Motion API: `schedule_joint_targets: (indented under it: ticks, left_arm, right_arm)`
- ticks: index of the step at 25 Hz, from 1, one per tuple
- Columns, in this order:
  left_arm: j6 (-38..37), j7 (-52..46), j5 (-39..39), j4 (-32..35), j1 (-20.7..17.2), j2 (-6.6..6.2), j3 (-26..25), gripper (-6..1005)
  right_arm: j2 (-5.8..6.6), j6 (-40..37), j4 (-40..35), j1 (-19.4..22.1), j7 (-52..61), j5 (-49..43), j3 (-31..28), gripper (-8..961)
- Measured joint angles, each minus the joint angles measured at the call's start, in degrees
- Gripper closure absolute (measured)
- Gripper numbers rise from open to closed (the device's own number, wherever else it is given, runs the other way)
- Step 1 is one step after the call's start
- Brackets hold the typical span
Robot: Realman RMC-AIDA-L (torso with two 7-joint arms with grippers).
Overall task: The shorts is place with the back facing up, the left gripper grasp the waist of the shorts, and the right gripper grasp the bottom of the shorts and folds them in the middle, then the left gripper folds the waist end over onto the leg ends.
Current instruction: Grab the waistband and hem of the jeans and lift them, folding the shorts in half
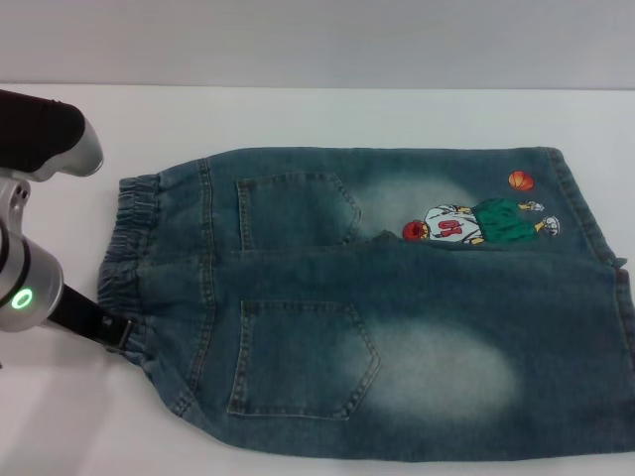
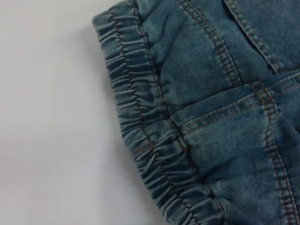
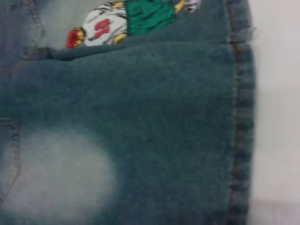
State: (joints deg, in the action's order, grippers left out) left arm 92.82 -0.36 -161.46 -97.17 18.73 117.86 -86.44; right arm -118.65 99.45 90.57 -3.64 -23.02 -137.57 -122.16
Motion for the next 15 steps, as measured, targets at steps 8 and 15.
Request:
schedule_joint_targets:
  ticks: [8, 15]
  left_arm:
    - [-0.02, 0.27, 0.0, 0.06, 0.24, 0.04, -0.13, 970]
    - [0.04, 0.28, 0.01, 0.07, 0.71, 0.09, -0.13, 970]
  right_arm:
    - [-0.15, -0.61, 0.4, 0.21, 0.25, -1.56, 0.63, 246]
    - [-0.37, -1.21, 0.14, 0.21, 0.49, -1.29, 2.48, 245]
